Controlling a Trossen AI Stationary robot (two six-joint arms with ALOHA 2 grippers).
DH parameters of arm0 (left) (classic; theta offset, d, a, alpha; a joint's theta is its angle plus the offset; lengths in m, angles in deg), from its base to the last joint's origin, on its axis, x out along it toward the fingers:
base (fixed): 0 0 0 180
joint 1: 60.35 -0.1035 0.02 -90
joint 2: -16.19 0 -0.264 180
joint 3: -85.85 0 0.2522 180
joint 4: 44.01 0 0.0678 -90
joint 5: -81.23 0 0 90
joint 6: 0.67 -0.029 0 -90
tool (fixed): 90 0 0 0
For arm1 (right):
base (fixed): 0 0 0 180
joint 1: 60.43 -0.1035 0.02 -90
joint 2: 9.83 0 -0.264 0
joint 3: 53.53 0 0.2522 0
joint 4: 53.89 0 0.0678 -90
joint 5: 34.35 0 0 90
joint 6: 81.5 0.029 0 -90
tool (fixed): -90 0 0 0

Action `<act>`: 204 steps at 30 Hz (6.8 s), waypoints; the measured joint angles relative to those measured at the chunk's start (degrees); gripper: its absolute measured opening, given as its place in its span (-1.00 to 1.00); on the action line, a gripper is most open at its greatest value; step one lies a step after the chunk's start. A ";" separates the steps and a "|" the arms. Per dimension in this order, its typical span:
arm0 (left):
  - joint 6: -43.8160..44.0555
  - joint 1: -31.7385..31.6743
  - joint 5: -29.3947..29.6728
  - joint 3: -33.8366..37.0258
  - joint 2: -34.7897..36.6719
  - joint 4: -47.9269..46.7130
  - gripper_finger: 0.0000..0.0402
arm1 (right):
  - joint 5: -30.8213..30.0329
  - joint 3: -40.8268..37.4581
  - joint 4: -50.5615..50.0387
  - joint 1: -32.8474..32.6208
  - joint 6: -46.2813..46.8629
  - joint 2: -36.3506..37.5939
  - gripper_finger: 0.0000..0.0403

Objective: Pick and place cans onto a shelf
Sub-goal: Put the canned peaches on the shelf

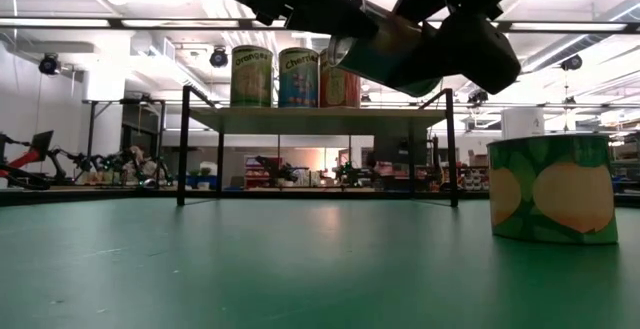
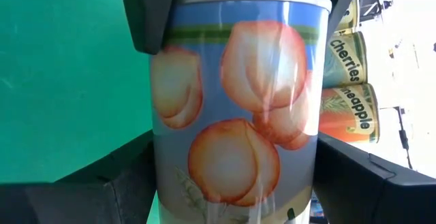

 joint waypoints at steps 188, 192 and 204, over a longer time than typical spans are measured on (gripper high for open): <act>-18.11 -1.27 -7.72 32.86 59.01 13.33 -0.07 | 78.36 -23.20 55.85 66.55 2.14 31.04 0.50; -19.60 -1.27 -7.72 32.00 58.62 13.56 -0.07 | 78.34 -24.89 59.34 67.16 3.62 28.41 0.50; -22.37 -1.27 -7.37 31.82 58.42 13.42 -0.07 | 79.65 -21.69 60.51 67.10 3.60 17.62 0.50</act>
